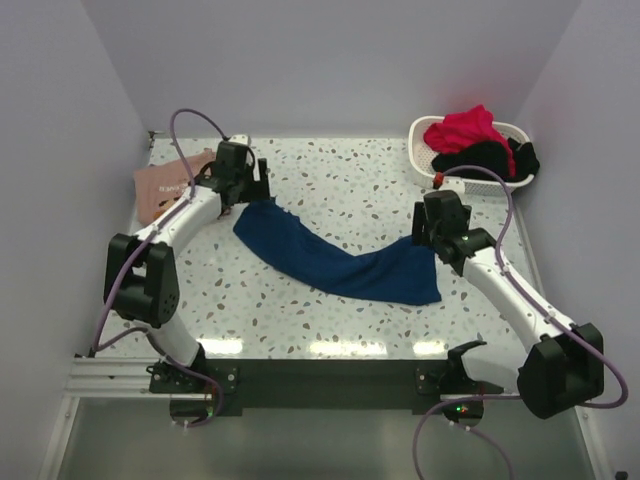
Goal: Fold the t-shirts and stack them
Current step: Flatten the tshirt out
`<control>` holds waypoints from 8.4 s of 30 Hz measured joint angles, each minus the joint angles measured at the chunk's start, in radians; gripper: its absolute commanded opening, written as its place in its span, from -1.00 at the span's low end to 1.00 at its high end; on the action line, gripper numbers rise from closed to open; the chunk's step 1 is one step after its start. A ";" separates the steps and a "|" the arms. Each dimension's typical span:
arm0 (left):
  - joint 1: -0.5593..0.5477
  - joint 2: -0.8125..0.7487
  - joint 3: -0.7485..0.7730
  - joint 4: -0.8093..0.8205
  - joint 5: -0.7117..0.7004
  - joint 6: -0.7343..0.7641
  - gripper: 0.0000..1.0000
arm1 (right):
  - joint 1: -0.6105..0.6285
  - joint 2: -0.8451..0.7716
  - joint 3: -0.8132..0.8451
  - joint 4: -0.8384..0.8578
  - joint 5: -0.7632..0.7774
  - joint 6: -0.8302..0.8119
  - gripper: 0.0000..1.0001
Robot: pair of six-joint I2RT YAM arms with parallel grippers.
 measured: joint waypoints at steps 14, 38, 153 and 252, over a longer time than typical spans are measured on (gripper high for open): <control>-0.207 -0.335 -0.485 0.079 0.029 -0.107 0.79 | 0.032 -0.037 -0.156 -0.016 -0.333 0.051 0.51; -0.207 -0.101 -0.507 0.207 0.043 -0.135 -0.73 | 0.031 0.181 -0.257 0.149 -0.482 0.117 -0.81; -0.351 -0.431 -0.438 -0.012 -0.230 -0.173 -1.00 | -0.027 0.181 -0.144 0.043 -0.352 0.050 0.51; -0.272 -0.438 -0.206 -0.297 -0.318 0.095 -1.00 | 0.063 0.214 0.031 -0.080 -0.387 0.048 -0.75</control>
